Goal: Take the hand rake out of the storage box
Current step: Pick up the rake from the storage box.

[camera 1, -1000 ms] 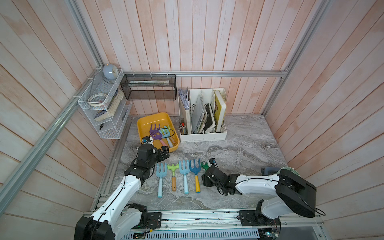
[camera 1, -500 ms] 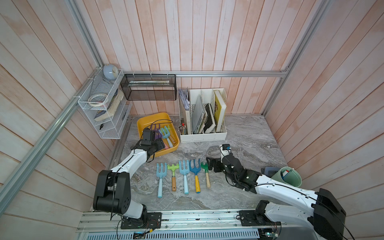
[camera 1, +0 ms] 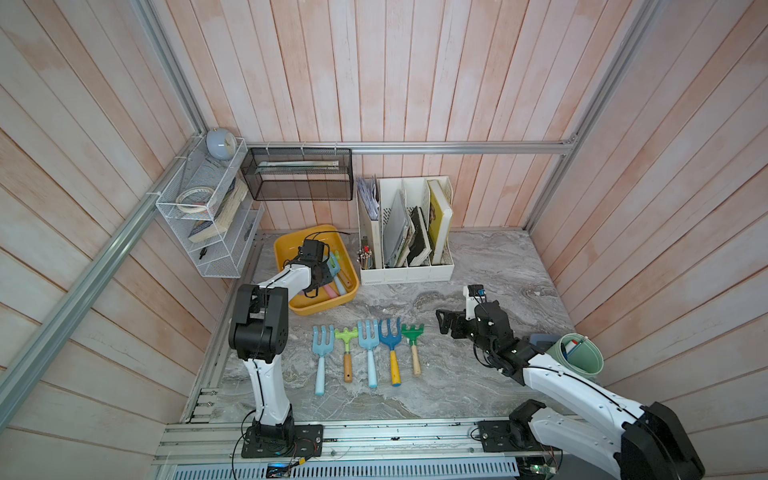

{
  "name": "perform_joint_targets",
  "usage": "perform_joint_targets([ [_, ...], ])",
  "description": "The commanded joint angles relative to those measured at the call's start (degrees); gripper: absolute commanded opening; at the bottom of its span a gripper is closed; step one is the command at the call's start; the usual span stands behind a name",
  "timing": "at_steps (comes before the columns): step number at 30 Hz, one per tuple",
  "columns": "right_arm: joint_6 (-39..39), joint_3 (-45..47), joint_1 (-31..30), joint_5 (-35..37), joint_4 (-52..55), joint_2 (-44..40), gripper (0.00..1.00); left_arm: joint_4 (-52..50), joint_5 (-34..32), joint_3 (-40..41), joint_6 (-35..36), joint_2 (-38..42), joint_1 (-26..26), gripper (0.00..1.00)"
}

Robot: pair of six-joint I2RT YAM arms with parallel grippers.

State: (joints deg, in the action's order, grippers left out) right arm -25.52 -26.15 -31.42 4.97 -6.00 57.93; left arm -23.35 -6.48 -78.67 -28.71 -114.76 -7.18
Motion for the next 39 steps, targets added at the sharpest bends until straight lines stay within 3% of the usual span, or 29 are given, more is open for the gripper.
perform_joint_targets([
  [1,1.08,1.18,1.11,-2.65,-1.97,-1.59,0.98,-1.65,-0.99,-3.35,-0.38,-2.37,0.1,0.55],
  [11,0.69,2.53,3.55,-5.27,-3.74,-1.14,0.98,-2.29,-1.0,-4.94,-0.51,-6.13,0.62,0.38],
  [15,0.12,2.73,4.08,-5.06,-4.27,0.0,0.98,-3.78,2.29,-7.04,0.76,-7.34,3.35,0.24],
  [22,0.21,2.86,4.69,-5.01,-4.81,0.49,0.98,-5.58,1.09,-7.77,3.26,-5.67,4.1,0.17],
  [26,0.21,2.95,4.7,-5.51,-5.55,1.34,0.98,-5.38,-0.7,-5.95,3.61,-2.94,4.1,0.21],
  [28,0.21,2.92,4.77,-5.76,-5.88,2.03,0.98,-5.3,-0.9,-5.86,3.91,-2.32,4.1,0.38],
  [31,0.15,2.6,4.94,-6.37,-6.25,3.25,0.98,-4.97,-0.18,-5.94,4.27,-2.3,4.1,0.53],
  [34,0.01,2.61,4.98,-6.63,-6.48,3.77,0.98,-4.31,1.25,-5.64,4.06,-3.23,4.0,0.53],
  [39,-0.05,2.91,5.05,-6.65,-6.65,3.25,0.98,-2.42,3.58,-3.62,3.48,-4.45,3.85,0.44],
])
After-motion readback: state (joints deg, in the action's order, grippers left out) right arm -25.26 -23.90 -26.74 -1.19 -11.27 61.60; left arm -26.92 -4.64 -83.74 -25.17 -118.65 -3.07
